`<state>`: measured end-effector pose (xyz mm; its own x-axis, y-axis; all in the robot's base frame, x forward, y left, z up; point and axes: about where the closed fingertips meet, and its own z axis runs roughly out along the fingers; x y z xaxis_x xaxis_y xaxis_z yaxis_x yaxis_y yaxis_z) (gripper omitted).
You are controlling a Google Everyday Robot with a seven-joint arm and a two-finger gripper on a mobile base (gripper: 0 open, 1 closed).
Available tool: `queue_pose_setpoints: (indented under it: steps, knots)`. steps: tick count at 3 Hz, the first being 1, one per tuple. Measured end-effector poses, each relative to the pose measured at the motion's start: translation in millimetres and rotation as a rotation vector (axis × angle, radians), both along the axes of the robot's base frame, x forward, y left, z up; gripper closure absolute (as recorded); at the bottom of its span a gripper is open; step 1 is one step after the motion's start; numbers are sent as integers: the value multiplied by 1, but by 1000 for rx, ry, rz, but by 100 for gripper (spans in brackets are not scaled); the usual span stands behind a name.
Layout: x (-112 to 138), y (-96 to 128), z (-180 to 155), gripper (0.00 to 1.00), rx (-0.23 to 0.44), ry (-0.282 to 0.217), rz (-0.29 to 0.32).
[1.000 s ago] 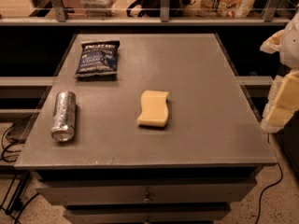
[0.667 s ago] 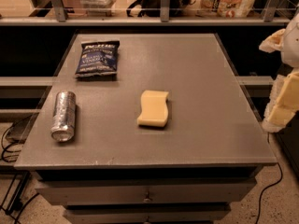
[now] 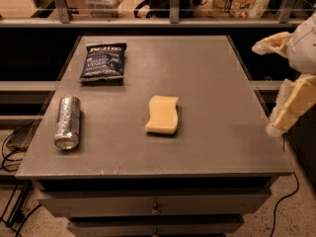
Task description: Pick sponge
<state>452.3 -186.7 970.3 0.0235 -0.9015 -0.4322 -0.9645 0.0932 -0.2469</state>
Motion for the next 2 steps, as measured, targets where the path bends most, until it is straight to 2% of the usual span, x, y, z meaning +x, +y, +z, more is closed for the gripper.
queue_pose_setpoints:
  steps: [1, 2]
  knots:
    - [8, 39, -5, 0, 120, -43, 46]
    - [15, 47, -2, 0, 140, -67, 41]
